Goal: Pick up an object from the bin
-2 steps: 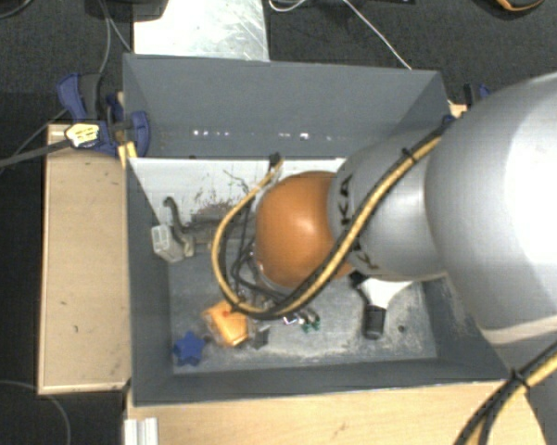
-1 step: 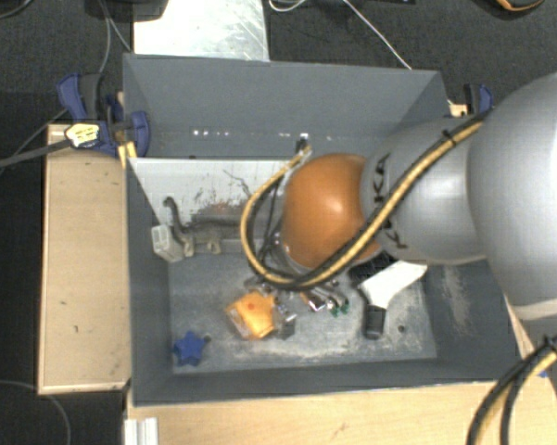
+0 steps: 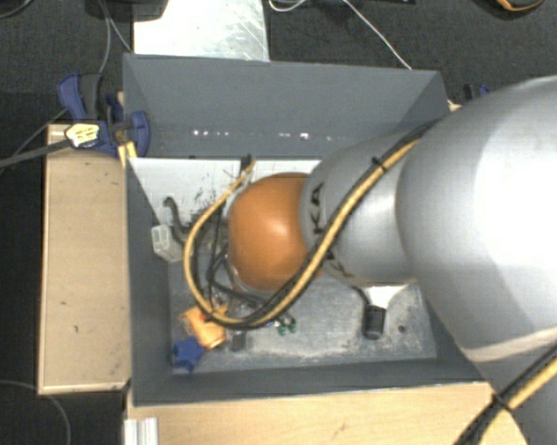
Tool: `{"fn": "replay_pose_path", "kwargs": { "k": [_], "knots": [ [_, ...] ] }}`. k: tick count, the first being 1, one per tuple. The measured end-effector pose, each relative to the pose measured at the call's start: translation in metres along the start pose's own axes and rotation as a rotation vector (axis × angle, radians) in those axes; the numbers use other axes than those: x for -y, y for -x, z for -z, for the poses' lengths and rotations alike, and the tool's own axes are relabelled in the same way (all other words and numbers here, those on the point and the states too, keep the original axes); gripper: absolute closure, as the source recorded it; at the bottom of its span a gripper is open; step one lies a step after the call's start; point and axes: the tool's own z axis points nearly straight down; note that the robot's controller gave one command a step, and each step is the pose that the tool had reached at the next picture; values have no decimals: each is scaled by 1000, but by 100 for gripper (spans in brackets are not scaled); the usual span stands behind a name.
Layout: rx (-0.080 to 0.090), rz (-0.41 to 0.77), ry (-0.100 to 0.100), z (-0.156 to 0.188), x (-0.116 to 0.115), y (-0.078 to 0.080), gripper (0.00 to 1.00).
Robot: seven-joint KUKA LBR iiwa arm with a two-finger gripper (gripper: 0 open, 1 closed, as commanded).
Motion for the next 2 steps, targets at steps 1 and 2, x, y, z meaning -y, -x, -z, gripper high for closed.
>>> {"fn": "replay_pose_path", "kwargs": {
  "k": [1,2],
  "knots": [
    [-39,123,7,100,28,4,100],
    [-1,-96,-12,-1,-22,16,100]
  ]
}}
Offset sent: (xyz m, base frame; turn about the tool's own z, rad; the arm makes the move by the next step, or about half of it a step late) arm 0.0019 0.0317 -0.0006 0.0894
